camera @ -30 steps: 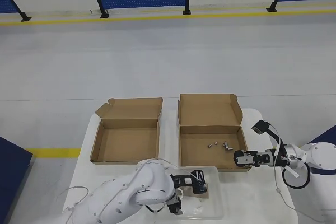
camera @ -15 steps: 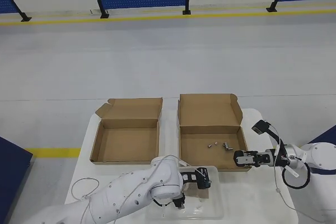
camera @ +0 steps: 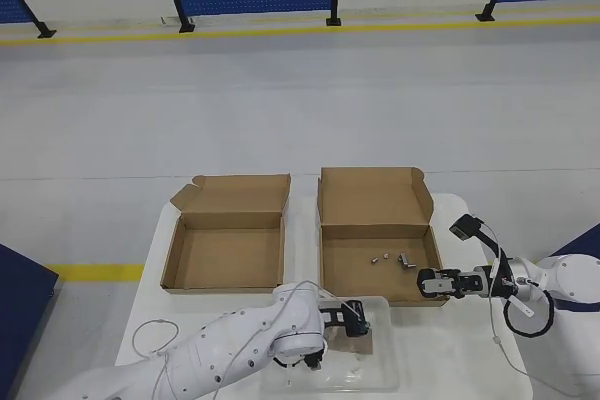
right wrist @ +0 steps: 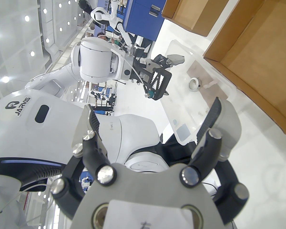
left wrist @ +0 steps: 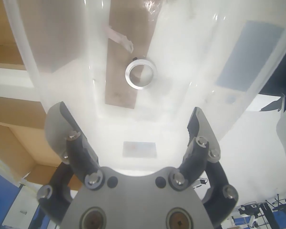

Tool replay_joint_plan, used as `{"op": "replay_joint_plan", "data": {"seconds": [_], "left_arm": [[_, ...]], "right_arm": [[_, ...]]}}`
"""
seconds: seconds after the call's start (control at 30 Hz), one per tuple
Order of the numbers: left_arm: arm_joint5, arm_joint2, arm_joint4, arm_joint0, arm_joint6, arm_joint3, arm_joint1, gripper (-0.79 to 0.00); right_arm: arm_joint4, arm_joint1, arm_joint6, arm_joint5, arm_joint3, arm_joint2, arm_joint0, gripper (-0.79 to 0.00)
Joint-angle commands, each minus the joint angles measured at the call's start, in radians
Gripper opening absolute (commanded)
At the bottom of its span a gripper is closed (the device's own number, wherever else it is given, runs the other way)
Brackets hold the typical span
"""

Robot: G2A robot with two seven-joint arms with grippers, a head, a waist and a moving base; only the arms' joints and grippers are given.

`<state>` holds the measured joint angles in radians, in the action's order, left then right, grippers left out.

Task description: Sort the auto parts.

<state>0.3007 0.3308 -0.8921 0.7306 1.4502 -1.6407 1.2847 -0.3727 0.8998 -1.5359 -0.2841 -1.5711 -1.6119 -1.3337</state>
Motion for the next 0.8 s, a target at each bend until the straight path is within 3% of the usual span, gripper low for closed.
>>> {"op": "replay_joint_plan", "data": {"seconds": [0.0,0.17,0.63,0.7,0.77], "left_arm": [[0.001,-0.006,0.001,-0.003,-0.006,0.024,0.009,0.0],[-0.016,-0.018,-0.008,-0.01,0.001,0.058,0.028,0.0],[-0.001,-0.03,-0.048,0.004,-0.005,0.076,0.036,0.0],[0.004,-0.031,-0.045,0.003,-0.005,0.084,0.041,-0.08],[0.005,-0.032,-0.045,0.002,-0.004,0.091,0.046,-0.234]], "right_arm": [[0.0,0.0,0.0,0.0,0.0,0.0,0.0,0.0],[0.0,0.0,0.0,0.0,0.0,0.0,0.0,0.0],[0.0,0.0,0.0,0.0,0.0,0.0,0.0,0.0],[0.0,0.0,0.0,0.0,0.0,0.0,0.0,0.0],[0.0,0.0,0.0,0.0,0.0,0.0,0.0,0.0]]}}
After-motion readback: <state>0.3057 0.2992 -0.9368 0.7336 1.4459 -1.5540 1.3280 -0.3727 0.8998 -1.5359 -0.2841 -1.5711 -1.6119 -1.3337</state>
